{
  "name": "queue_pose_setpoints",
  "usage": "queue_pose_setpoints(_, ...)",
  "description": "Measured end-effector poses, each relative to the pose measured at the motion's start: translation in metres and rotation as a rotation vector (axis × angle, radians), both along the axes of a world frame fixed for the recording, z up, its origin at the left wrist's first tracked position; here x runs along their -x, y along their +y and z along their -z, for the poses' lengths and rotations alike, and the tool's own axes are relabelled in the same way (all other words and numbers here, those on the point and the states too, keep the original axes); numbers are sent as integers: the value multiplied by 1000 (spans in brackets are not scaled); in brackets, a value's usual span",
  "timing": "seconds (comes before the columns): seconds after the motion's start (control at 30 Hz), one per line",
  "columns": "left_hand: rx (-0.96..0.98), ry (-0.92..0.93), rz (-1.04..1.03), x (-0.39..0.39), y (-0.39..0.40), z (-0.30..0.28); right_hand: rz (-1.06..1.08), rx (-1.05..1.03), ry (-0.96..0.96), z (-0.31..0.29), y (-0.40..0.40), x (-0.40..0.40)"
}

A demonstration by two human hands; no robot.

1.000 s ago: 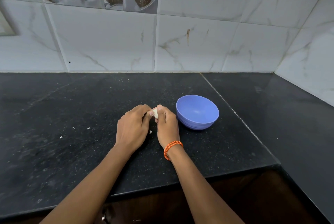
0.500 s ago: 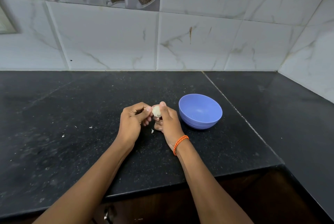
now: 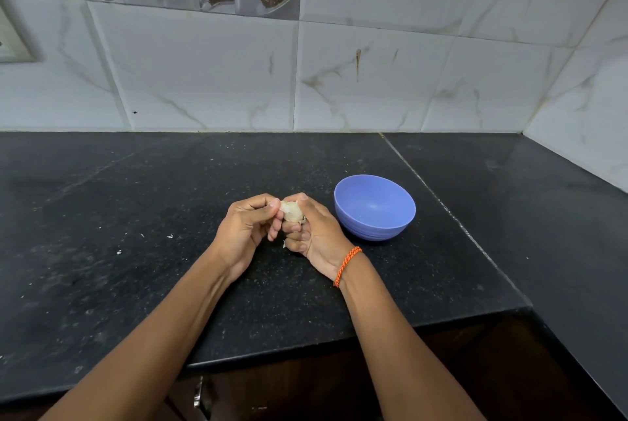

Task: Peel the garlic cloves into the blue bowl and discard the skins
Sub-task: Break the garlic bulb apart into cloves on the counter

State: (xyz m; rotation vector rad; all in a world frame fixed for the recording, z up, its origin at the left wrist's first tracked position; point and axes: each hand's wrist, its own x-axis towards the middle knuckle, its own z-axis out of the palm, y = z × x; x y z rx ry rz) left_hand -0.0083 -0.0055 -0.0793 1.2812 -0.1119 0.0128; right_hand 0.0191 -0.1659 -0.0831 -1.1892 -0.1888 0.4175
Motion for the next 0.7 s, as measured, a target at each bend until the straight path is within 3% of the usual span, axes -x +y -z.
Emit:
queue_pose_setpoints(0.1, -13, 21, -4, -2, 2, 0, 25, 103, -41, -5, -1, 4)
queue_pose_setpoints(0.23, -152, -12, -139, -7, -4, 4, 211, 410, -227, -9, -2, 12)
queue_pose_setpoints(0.33, -336, -97, -202, -7, -8, 6, 285, 470, -321, 0, 2, 16)
queue_pose_setpoints(0.43, -346, -116, -199, -4, -9, 6, 317, 520, -356, 10, 6, 14)
queue_pose_setpoints(0.7, -67, -68, -121, 1, -6, 2, 309, 203, -262, 10, 17, 12)
